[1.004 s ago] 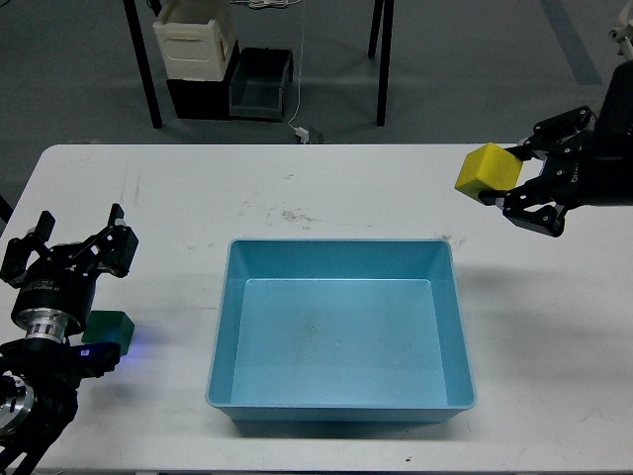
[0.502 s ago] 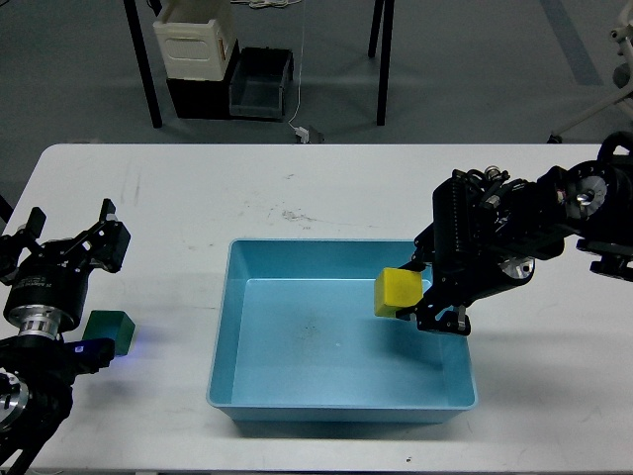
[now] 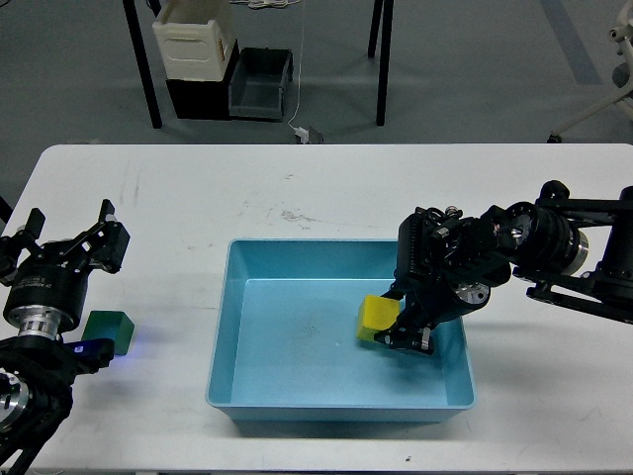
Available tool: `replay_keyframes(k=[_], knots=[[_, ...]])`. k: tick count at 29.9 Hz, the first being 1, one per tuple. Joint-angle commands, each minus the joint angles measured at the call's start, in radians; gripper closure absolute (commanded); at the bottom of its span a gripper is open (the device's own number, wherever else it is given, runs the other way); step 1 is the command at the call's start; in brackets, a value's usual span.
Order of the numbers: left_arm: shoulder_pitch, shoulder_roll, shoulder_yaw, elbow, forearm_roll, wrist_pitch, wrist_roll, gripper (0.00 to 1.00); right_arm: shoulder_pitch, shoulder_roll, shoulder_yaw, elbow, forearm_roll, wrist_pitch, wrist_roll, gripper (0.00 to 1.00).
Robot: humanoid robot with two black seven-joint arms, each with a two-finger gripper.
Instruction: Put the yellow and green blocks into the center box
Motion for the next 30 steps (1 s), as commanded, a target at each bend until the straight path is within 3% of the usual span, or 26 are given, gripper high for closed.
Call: replay_keyframes(k=[1, 3, 5, 9, 14, 19, 26, 30], knots=[[0.000, 0.000, 0.000, 0.001, 0.000, 0.000, 0.000, 0.00, -0.026, 0.011, 0.028, -0.001, 0.000, 0.000, 0.000, 0.68], [0.000, 0.000, 0.000, 0.001, -0.001, 0.000, 0.000, 0.00, -0.026, 0.011, 0.029, -0.001, 0.000, 0.000, 0.000, 0.55], [0.000, 0.000, 0.000, 0.001, 0.000, 0.000, 0.000, 0.00, -0.026, 0.011, 0.032, -0.001, 0.000, 0.000, 0.000, 0.29], [0.000, 0.000, 0.000, 0.001, -0.001, 0.000, 0.002, 0.00, -0.032, -0.002, 0.029, -0.001, 0.000, 0.000, 0.000, 0.02], [-0.009, 0.002, 0.002, 0.003, -0.001, 0.005, 0.008, 0.00, -0.035, -0.019, 0.075, -0.006, 0.000, -0.016, 0.000, 0.02], [-0.029, 0.031, -0.023, 0.004, 0.000, 0.020, 0.015, 0.00, -0.109, -0.027, 0.325, -0.070, 0.000, -0.054, 0.000, 0.00], [-0.104, 0.233, -0.009, 0.044, 0.008, 0.044, 0.020, 0.00, -0.130, -0.027, 0.578, -0.064, 0.046, -0.075, 0.000, 0.00], [-0.166, 0.342, 0.014, 0.093, 0.106, 0.069, 0.064, 0.00, -0.170, 0.008, 0.704, -0.058, 0.160, -0.081, 0.000, 0.00]])
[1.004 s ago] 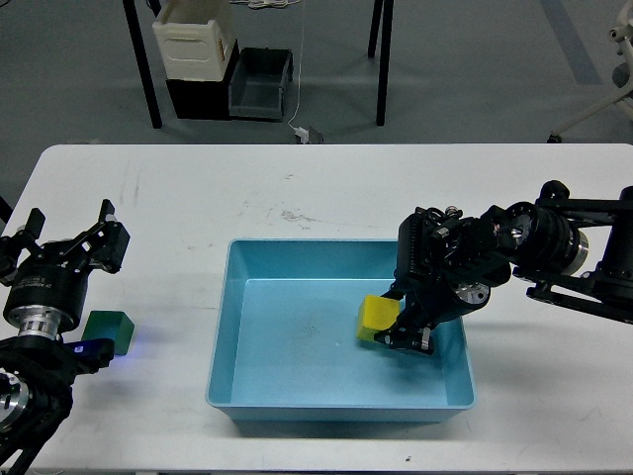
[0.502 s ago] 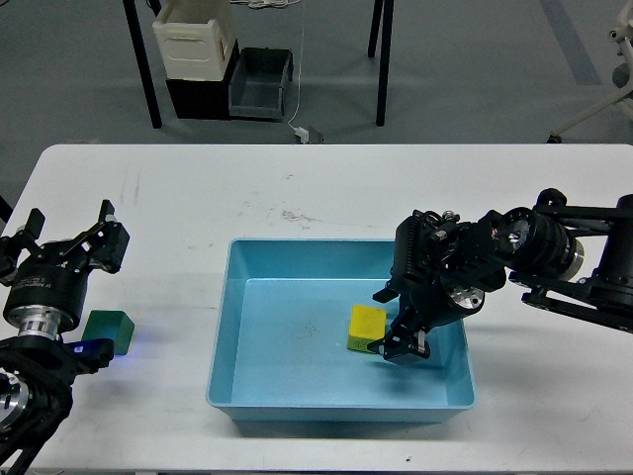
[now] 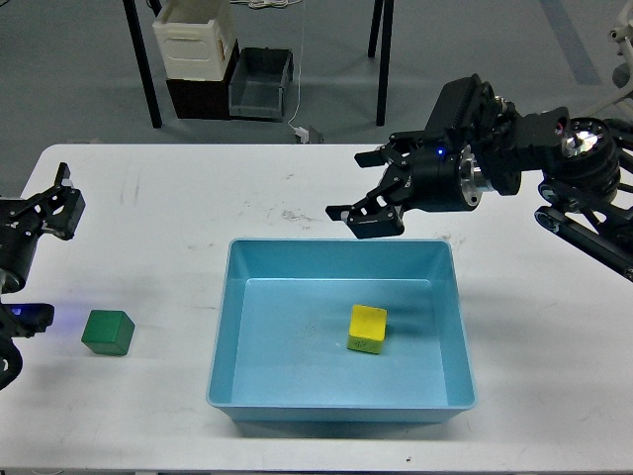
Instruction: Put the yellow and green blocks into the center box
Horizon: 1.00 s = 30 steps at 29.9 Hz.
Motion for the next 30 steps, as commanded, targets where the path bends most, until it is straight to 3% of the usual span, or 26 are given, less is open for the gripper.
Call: replay_keyframes(k=[1, 5, 8, 11, 15, 17, 20, 22, 25, 28, 30], knots=[[-0.065, 0.116, 0.032, 0.053, 0.104, 0.020, 0.058, 0.00, -0.030, 0.045, 0.114, 0.008, 0.112, -0.006, 0.000, 0.00], [-0.172, 0.200, 0.108, 0.142, 0.123, 0.014, 0.164, 0.00, -0.059, 0.110, 0.196, 0.003, 0.229, -0.033, 0.000, 0.00], [-0.267, 0.205, 0.170, 0.267, 0.124, 0.008, 0.222, 0.00, -0.149, 0.230, 0.268, 0.009, 0.295, -0.229, 0.000, 0.00], [-0.300, 0.210, 0.185, 0.303, 0.132, -0.025, 0.233, 0.00, -0.230, 0.324, 0.311, 0.011, 0.325, -0.368, 0.000, 0.00], [-0.317, 0.301, 0.179, 0.306, 0.224, -0.099, 0.248, 0.00, -0.347, 0.349, 0.398, 0.078, 0.429, -0.371, 0.000, 0.00], [-0.335, 0.331, 0.176, 0.315, 0.290, -0.118, 0.238, 0.01, -0.410, 0.352, 0.441, 0.119, 0.526, -0.362, -0.033, 0.00], [-0.385, 0.343, 0.170, 0.352, 0.406, -0.133, 0.207, 0.01, -0.496, 0.349, 0.544, 0.179, 0.673, -0.316, -0.125, 0.00], [-0.425, 0.345, 0.170, 0.392, 0.497, -0.138, 0.164, 0.02, -0.551, 0.357, 0.653, 0.205, 0.750, -0.270, -0.153, 0.00], [-0.467, 0.355, 0.168, 0.424, 0.636, -0.132, 0.068, 0.02, -0.631, 0.369, 0.797, 0.245, 0.844, -0.210, -0.159, 0.00], [-0.482, 0.368, 0.165, 0.427, 0.703, -0.118, -0.083, 0.02, -0.759, 0.369, 0.869, 0.322, 0.907, -0.170, -0.160, 0.00], [-0.482, 0.381, 0.167, 0.426, 0.732, -0.113, -0.107, 0.02, -0.835, 0.369, 0.895, 0.371, 0.936, -0.156, -0.160, 0.00]])
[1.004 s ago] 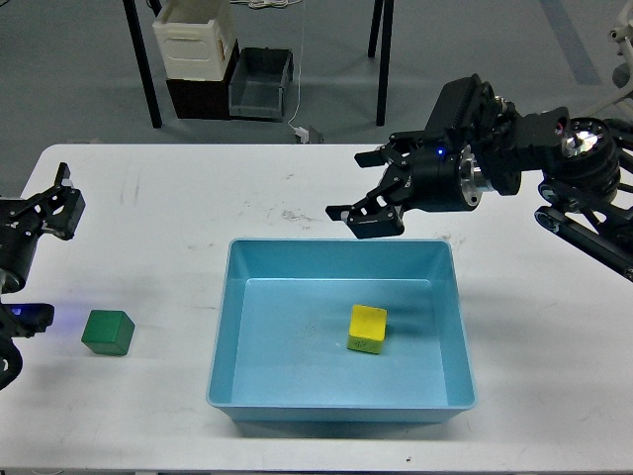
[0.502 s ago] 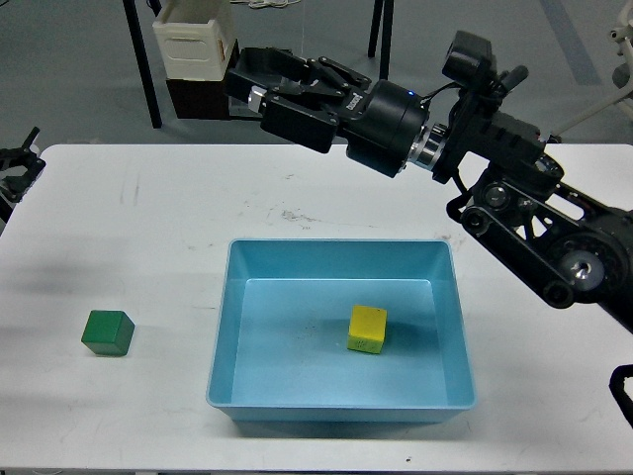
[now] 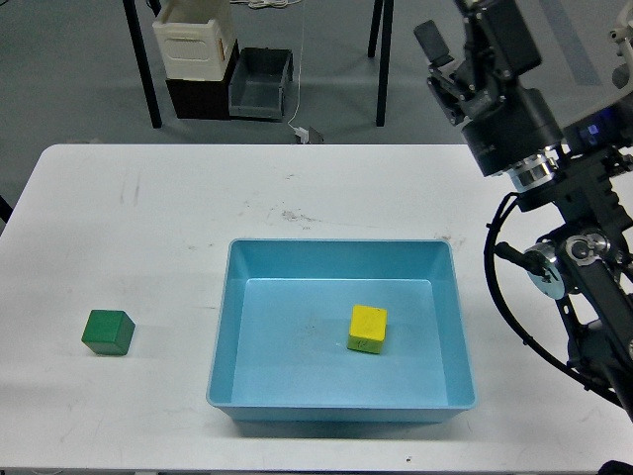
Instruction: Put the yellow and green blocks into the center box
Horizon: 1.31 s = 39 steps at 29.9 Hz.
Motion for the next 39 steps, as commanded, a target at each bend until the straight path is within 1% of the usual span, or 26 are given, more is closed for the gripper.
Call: replay_keyframes(k=[1, 7, 12, 15, 16, 17, 19, 22, 24, 28, 31, 34, 39], knots=[[-0.006, 0.021, 0.001, -0.001, 0.076, 0.008, -0.074, 0.02, -0.144, 0.000, 0.065, 0.085, 0.066, 0.034, 0.001, 0.00], [-0.006, 0.084, 0.001, -0.022, 0.348, -0.026, -0.074, 0.04, -0.314, 0.000, 0.208, 0.122, 0.259, 0.067, -0.001, 0.00], [-0.006, 0.121, 0.001, -0.091, 0.618, -0.026, -0.074, 0.04, -0.408, 0.000, 0.276, 0.121, 0.355, 0.069, 0.001, 0.00], [-0.006, 0.189, 0.011, -0.189, 0.749, -0.044, -0.074, 0.03, -0.437, -0.015, 0.312, 0.121, 0.358, 0.072, 0.005, 0.00], [-0.004, 0.225, 0.016, -0.232, 0.775, -0.075, -0.074, 0.02, -0.445, -0.026, 0.335, 0.119, 0.359, 0.078, 0.007, 0.00], [-0.004, 0.255, 0.019, -0.275, 0.801, -0.130, -0.074, 0.02, -0.453, -0.035, 0.363, 0.118, 0.367, 0.092, 0.007, 0.00], [-0.007, 0.294, 0.021, -0.335, 0.849, -0.142, -0.074, 0.01, -0.465, -0.041, 0.407, 0.110, 0.407, 0.124, 0.004, 0.00], [-0.032, 0.291, 0.019, -0.383, 1.016, -0.142, -0.074, 0.00, -0.503, -0.046, 0.434, 0.105, 0.468, 0.146, 0.002, 0.00], [-0.040, 0.277, 0.024, -0.400, 1.193, -0.142, -0.074, 0.00, -0.526, -0.069, 0.431, 0.101, 0.487, 0.147, 0.004, 0.00], [-0.032, 0.204, 0.034, -0.433, 1.467, -0.142, -0.074, 0.00, -0.566, -0.075, 0.431, 0.073, 0.511, 0.149, 0.005, 0.00], [-0.044, 0.193, 0.115, -0.449, 1.640, -0.142, -0.074, 0.01, -0.581, -0.082, 0.428, 0.050, 0.543, 0.161, 0.005, 0.00], [-0.072, 0.190, 0.198, -0.467, 1.793, -0.142, -0.074, 0.01, -0.606, -0.089, 0.429, 0.035, 0.565, 0.204, 0.011, 0.00], [-0.095, 0.159, 0.353, -0.444, 2.063, -0.142, -0.074, 0.01, -0.627, -0.089, 0.428, 0.007, 0.568, 0.215, 0.016, 0.00]])
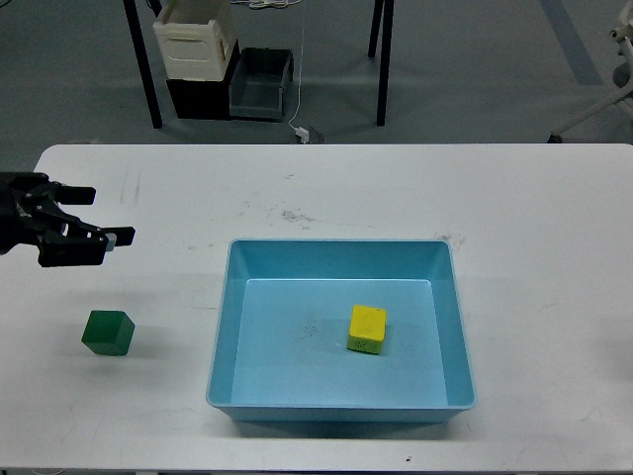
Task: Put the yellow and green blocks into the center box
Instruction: 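Lower the left gripper onto the green cube and close it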
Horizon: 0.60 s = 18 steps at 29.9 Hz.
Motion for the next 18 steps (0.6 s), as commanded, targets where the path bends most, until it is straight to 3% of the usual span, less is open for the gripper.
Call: replay_keyframes(k=[1, 18], knots=[[-0.013, -0.019, 0.114, 0.026, 0.194, 0.000, 0.000, 0.01, -0.009, 0.000, -0.004, -0.023, 0.002, 0.004, 0.002, 0.00], [-0.030, -0.050, 0.325, 0.179, 0.248, 0.000, 0.000, 0.00, -0.018, 0.001, -0.005, -0.034, 0.002, 0.001, 0.009, 0.00]])
